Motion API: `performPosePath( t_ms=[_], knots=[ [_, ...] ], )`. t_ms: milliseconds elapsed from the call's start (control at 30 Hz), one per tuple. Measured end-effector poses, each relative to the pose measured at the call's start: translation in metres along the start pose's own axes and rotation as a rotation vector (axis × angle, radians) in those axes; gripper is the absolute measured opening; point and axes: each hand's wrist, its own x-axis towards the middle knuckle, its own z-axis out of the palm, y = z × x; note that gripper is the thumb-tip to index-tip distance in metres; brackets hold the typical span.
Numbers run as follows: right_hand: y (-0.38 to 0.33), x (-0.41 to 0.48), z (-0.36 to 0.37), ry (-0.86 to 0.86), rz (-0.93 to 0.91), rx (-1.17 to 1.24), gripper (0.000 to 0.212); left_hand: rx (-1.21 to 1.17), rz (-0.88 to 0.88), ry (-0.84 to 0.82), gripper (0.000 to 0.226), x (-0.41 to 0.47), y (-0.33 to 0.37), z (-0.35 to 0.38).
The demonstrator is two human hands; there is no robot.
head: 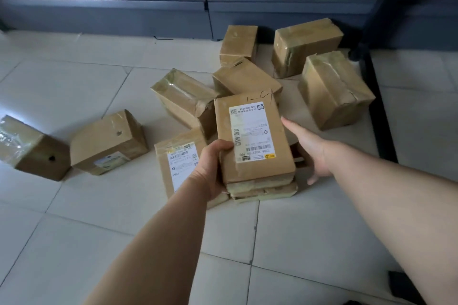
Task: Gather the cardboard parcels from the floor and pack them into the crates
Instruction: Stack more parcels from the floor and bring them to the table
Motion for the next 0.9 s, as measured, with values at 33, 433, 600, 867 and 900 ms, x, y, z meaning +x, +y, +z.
performPosePath(
  t_ms=[33,433,600,867,900],
  knots=[
    [0.000,0.001,0.007,-0.062,-0.004,-0.022,0.141,-0.001,0.008,-0.016,0.041,-0.002,0.001,-0.012],
    [-0.002,0.014,0.059,-0.191,-0.124,0.159,0.076,-0.014,0.102,-0.063,0.063,-0.009,0.007,-0.030],
    [0.001,0.019,0.064,-0.234,-0.125,0.232,0.081,-0.047,0.114,-0.021,0.075,-0.002,0.002,-0.033],
    [0.031,0.000,0.049,-0.175,-0.086,0.275,0.067,-0.190,0.015,-0.035,0.068,-0.016,-0.033,-0.014],
    [0.037,-0.006,0.044,-0.154,-0.062,0.263,0.067,-0.231,-0.022,-0.048,0.067,-0.026,-0.038,-0.007]
  ],
)
